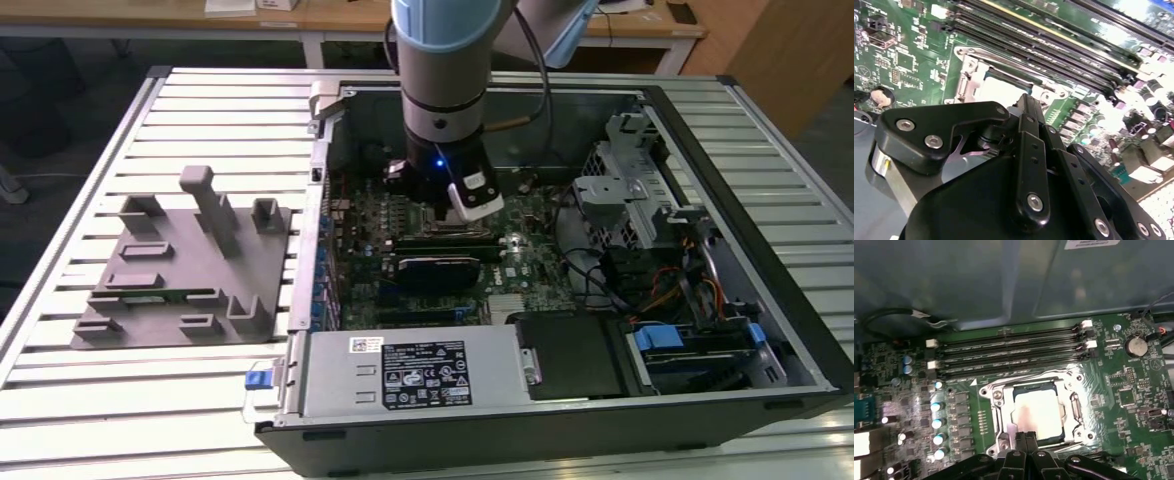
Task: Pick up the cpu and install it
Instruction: 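Install the second cpu locking lever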
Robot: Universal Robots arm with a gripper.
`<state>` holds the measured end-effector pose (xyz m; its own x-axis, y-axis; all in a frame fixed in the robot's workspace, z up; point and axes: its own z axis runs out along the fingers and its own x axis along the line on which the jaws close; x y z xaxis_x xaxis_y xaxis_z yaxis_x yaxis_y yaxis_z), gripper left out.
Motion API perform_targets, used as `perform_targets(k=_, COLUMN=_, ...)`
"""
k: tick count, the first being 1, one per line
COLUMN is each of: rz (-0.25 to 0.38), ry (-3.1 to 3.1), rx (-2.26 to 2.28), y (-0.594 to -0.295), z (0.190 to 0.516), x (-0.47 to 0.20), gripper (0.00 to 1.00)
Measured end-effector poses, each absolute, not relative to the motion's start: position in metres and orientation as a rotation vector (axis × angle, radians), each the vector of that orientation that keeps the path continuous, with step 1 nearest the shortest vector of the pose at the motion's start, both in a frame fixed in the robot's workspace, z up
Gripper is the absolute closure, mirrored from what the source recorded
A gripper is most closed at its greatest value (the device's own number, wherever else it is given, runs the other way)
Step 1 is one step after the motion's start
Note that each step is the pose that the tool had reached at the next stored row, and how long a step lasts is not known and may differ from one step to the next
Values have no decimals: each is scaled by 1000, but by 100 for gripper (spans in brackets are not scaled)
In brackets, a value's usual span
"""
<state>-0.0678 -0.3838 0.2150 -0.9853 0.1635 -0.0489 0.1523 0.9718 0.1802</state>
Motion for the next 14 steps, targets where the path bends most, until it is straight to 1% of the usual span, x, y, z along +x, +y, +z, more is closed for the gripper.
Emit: perform_targets(k=14, rz=210, ry=3057, rx=253, y=-367, z=213, x=-54, gripper=89)
